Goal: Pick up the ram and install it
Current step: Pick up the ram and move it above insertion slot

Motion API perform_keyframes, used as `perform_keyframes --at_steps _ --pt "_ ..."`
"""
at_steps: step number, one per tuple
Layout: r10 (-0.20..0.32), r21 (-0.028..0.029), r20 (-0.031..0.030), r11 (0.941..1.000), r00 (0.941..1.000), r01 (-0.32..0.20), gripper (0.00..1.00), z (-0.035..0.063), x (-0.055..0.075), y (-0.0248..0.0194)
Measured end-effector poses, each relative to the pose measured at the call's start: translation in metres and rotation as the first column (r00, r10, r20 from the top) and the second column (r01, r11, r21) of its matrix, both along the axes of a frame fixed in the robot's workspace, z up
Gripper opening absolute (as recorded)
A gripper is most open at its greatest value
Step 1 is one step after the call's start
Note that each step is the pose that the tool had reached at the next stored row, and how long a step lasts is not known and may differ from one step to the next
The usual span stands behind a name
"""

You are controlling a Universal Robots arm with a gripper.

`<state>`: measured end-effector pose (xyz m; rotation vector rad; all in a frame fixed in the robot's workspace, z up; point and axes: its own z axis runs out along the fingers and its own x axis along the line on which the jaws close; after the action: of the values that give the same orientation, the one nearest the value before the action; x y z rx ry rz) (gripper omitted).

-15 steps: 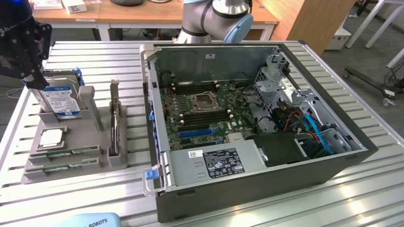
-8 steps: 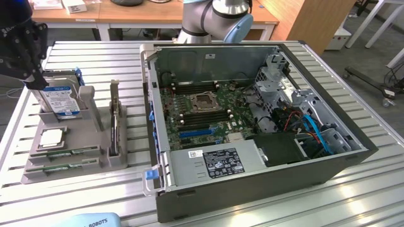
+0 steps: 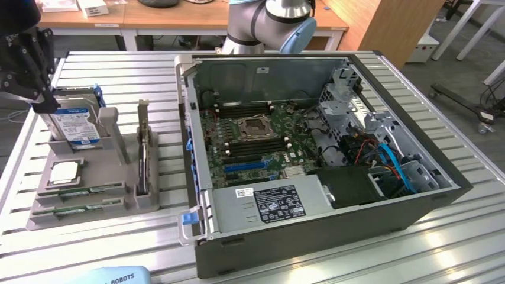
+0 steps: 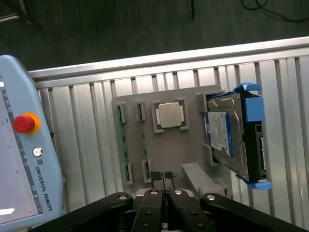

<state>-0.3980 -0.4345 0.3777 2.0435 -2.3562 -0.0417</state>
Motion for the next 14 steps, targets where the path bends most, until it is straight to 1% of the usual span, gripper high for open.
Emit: perform_keyframes --at_steps 1,7,12,14 --pt "0.008 -0.0002 -0.0003 1.0000 1.0000 -0.008 0.10 -0.0001 0.0000 0.0000" --pt "0.016 -0.0002 -0.0004 0.9999 0.9999 -0.016 0.10 -0.0001 0.0000 0.0000" --pt "0.067 -0.0001 -0.0004 0.9978 0.9978 -0.067 0.10 -0.0003 0.0000 0.0000" --pt "0.078 -0.0002 -0.0005 0.9969 0.9969 -0.078 0.10 -0.0003 0.0000 0.0000"
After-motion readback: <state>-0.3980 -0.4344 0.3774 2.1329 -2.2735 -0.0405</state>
